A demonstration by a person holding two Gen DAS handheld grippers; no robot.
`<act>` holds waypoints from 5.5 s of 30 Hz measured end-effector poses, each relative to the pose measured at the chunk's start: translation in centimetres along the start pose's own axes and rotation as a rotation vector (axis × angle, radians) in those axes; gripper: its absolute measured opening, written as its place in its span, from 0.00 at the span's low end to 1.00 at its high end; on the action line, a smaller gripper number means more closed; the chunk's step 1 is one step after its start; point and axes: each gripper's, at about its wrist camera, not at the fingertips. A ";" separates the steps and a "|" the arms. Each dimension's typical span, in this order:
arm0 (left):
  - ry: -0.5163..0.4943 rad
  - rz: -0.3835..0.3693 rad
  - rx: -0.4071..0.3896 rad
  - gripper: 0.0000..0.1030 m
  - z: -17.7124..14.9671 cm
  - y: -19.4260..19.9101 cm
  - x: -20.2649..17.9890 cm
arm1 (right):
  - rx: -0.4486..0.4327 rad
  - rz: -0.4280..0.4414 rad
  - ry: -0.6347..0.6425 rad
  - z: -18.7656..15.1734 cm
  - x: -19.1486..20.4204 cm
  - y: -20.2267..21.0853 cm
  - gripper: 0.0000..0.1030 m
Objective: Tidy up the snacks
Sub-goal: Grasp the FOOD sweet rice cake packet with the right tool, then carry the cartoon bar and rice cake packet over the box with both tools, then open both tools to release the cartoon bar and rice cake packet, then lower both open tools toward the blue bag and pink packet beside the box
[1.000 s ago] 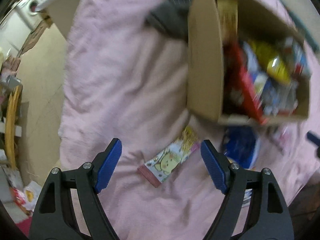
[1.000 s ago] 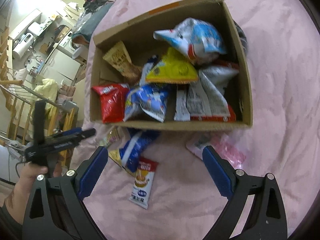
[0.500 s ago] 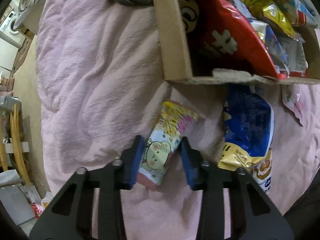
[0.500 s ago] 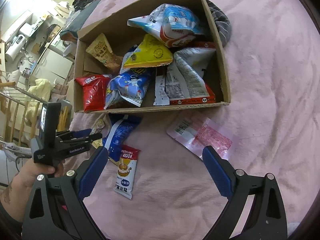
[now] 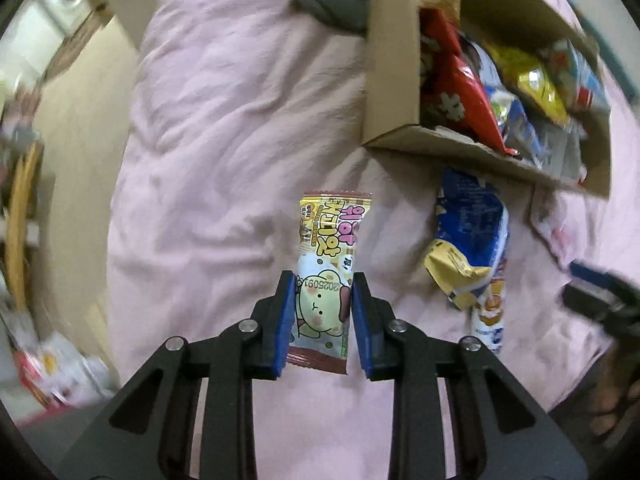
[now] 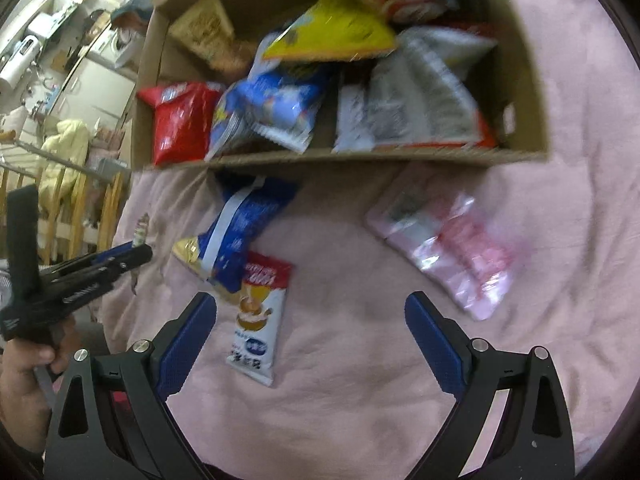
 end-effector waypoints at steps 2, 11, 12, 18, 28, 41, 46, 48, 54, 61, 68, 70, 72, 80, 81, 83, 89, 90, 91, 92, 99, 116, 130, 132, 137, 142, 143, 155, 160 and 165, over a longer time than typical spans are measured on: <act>0.019 -0.008 -0.020 0.23 -0.5 0.6 0.4 | 0.044 -0.004 0.012 -0.3 0.8 -1.6 0.94; 0.016 0.019 -0.093 0.23 -0.9 2.5 -0.2 | 0.122 -0.149 0.110 -1.4 3.2 -6.7 0.78; 0.015 0.022 -0.096 0.23 -0.8 2.3 -0.2 | 0.118 -0.154 0.113 -1.4 3.2 -6.7 0.76; 0.000 0.015 -0.107 0.23 -0.6 2.2 -1.0 | 0.078 -0.214 0.134 -2.3 2.8 -6.6 0.46; 0.011 0.024 -0.127 0.23 -0.7 2.4 -0.8 | 0.002 -0.166 0.083 -4.8 1.1 -4.2 0.33; 0.017 0.045 -0.246 0.23 -1.0 4.9 -1.2 | -0.112 -0.016 0.049 -6.8 1.3 2.0 0.33; 0.021 0.008 -0.300 0.23 -1.0 7.1 -1.4 | -0.201 0.039 0.078 -6.1 2.4 5.8 0.33; 0.024 -0.010 -0.314 0.23 -0.5 8.1 -1.5 | -0.239 0.055 0.086 -5.4 2.7 7.4 0.33; -0.010 -0.024 -0.362 0.23 1.7 11.0 -2.8 | -0.296 0.049 0.106 -1.7 3.6 9.4 0.33; -0.043 -0.028 -0.366 0.23 5.6 11.7 -4.6 | -0.347 0.047 0.108 3.4 4.3 10.1 0.33; -0.090 -0.022 -0.417 0.23 9.4 11.3 -7.3 | -0.391 0.067 0.078 7.5 3.3 9.5 0.33; -0.100 -0.034 -0.433 0.23 10.0 10.6 -7.7 | -0.399 0.077 0.068 7.6 2.6 8.6 0.33; -0.100 -0.047 -0.443 0.23 10.2 9.5 -7.9 | -0.388 0.080 0.058 7.6 1.8 7.6 0.33; -0.180 -0.041 -0.461 0.23 10.6 7.6 -9.5 | -0.331 0.013 0.068 8.0 0.5 5.3 0.33; -0.181 -0.046 -0.455 0.23 10.7 7.5 -9.6 | -0.325 0.007 0.071 8.1 0.5 5.1 0.33; -0.171 -0.085 -0.427 0.23 10.6 6.9 -9.6 | -0.311 0.021 0.061 8.3 0.3 4.7 0.33; -0.166 -0.133 -0.398 0.23 10.6 6.2 -9.7 | -0.269 0.032 0.058 8.5 0.1 3.9 0.34; -0.171 -0.136 -0.400 0.23 10.6 6.2 -9.8 | -0.263 0.032 0.055 8.6 0.1 3.8 0.34; -0.176 -0.137 -0.399 0.23 10.6 6.2 -9.9 | -0.259 0.029 0.054 8.6 0.0 3.7 0.34; -0.178 -0.138 -0.399 0.23 10.6 6.1 -9.9 | -0.259 0.027 0.052 8.6 0.0 3.6 0.34; -0.206 -0.140 -0.409 0.23 10.3 6.1 -10.3 | -0.243 0.031 0.040 8.9 -0.1 3.3 0.34; -0.196 -0.151 -0.323 0.66 10.5 4.9 -10.1 | -0.255 0.091 -0.009 9.4 -1.0 3.6 0.52; -0.120 -0.149 -0.364 0.75 10.4 6.0 -8.4 | -0.348 0.134 -0.064 8.5 -2.1 7.6 0.83; -0.111 -0.142 -0.381 0.76 10.1 6.5 -8.1 | -0.364 0.129 -0.077 8.2 -2.4 8.1 0.85; -0.099 -0.156 -0.394 0.81 9.5 7.3 -7.1 | -0.377 0.112 -0.105 7.1 -3.2 8.7 0.87; -0.093 -0.137 -0.424 0.86 8.4 8.4 -6.0 | -0.368 0.073 -0.121 4.9 -4.2 8.9 0.89; -0.089 -0.137 -0.420 0.87 8.2 8.5 -5.8 | -0.366 0.063 -0.123 4.5 -4.4 8.9 0.90; -0.059 -0.151 -0.268 0.87 4.5 6.4 -4.5 | -0.098 -0.149 -0.013 3.0 -6.7 3.1 0.92; -0.034 -0.157 -0.263 0.87 4.0 6.2 -3.7 | -0.012 -0.302 0.102 3.5 -6.0 -0.6 0.92; -0.030 -0.157 -0.264 0.87 3.9 6.2 -3.2 | 0.051 -0.360 0.166 3.7 -5.5 -3.2 0.92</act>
Point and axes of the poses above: each gripper's, at about its wrist camera, not at the fingertips, and y roughly against the way its jaws point, x to its left, z to its top, and after that the axes turned 6 degrees about z, right-handed
